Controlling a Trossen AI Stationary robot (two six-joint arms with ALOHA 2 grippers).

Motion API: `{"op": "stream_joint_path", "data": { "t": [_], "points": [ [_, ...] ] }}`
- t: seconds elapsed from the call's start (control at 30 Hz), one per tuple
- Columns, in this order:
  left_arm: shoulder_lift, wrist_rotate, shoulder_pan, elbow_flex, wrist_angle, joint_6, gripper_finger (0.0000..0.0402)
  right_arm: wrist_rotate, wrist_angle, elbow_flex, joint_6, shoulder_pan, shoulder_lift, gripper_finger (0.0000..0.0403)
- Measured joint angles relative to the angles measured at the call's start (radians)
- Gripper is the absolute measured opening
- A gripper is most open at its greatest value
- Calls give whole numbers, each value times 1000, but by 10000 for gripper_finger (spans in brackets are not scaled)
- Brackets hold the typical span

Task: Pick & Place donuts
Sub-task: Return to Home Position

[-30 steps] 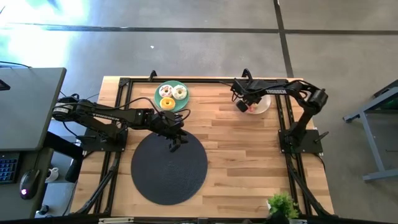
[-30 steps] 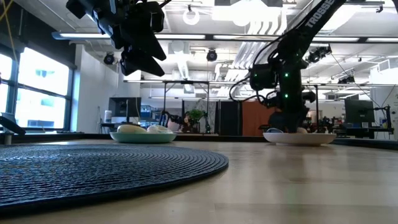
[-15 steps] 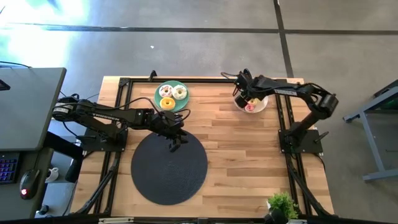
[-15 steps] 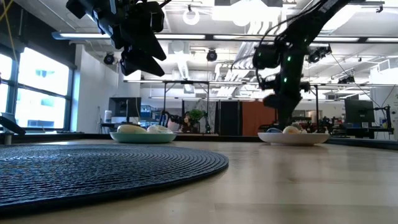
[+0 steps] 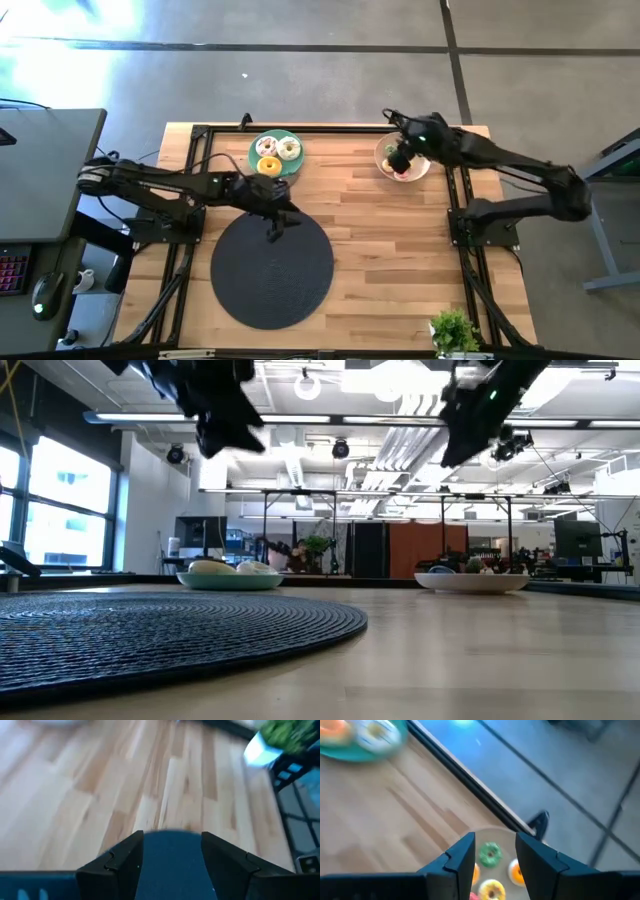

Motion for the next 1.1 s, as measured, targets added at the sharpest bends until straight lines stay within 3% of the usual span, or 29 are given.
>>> {"op": "stream_joint_path", "data": {
  "t": [0.33, 0.63, 0.77, 0.93, 1.1],
  "points": [
    [-301, -76, -1, -2, -146, 44, 198, -1, -102, 0, 130, 276, -243, 138],
    [-597, -214, -67, -167, -120, 101, 198, -1, -73, 0, 113, 547, -313, 138],
    [-723, -208, -87, -263, -38, 128, 198, -16, 129, -79, -5, 618, -345, 138],
    [-895, -207, -86, -347, -12, 145, 198, -186, 514, -315, -125, 638, -451, 138],
    [-1063, -140, -86, -429, 11, 207, 198, -174, 696, -522, -140, 636, -593, 138]
  ]
}}
